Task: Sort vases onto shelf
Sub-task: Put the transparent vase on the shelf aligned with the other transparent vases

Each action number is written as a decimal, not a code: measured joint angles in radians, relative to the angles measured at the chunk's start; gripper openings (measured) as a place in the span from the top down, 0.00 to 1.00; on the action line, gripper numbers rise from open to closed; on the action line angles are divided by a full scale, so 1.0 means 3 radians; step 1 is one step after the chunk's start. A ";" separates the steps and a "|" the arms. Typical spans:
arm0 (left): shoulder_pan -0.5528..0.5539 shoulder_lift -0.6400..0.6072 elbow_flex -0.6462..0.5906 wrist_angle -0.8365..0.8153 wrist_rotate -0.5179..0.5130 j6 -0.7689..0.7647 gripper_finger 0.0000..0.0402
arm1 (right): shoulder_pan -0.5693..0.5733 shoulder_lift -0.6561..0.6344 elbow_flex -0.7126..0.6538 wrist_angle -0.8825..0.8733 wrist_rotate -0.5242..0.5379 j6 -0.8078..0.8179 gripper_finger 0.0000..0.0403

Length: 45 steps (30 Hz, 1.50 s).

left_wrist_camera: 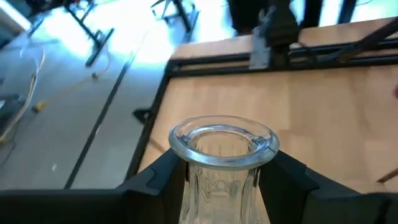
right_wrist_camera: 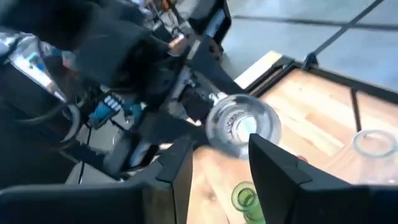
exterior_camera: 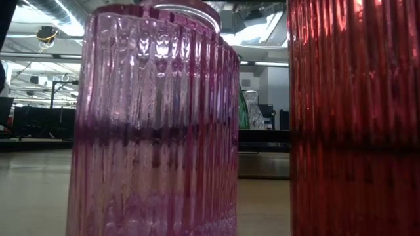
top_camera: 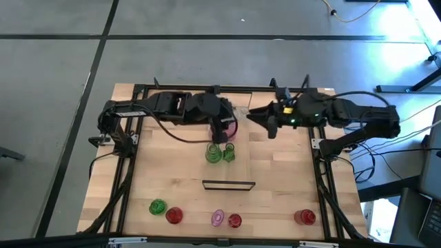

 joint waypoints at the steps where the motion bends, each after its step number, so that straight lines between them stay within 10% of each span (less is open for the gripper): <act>1: 0.0050 -0.0011 0.0000 -0.0016 -0.0004 -0.0039 0.61 | 0.0000 -0.0037 0.0002 -0.0014 0.0041 -0.0003 0.66; 14: 0.0711 -0.0329 -0.0348 0.0305 0.0406 -0.0256 0.61 | 0.0001 -0.0308 0.0004 -0.0479 0.0281 -0.0064 0.66; 34: 0.0904 -0.1961 -0.4709 0.4778 -0.0131 -0.0851 0.61 | 0.0001 -0.0304 0.0005 -0.0721 0.0242 -0.0166 0.66; 45: 0.0972 -0.1665 -0.5514 0.5866 -0.0108 -0.0824 0.61 | -0.0001 -0.0304 0.0005 -0.0718 0.0153 0.0015 0.66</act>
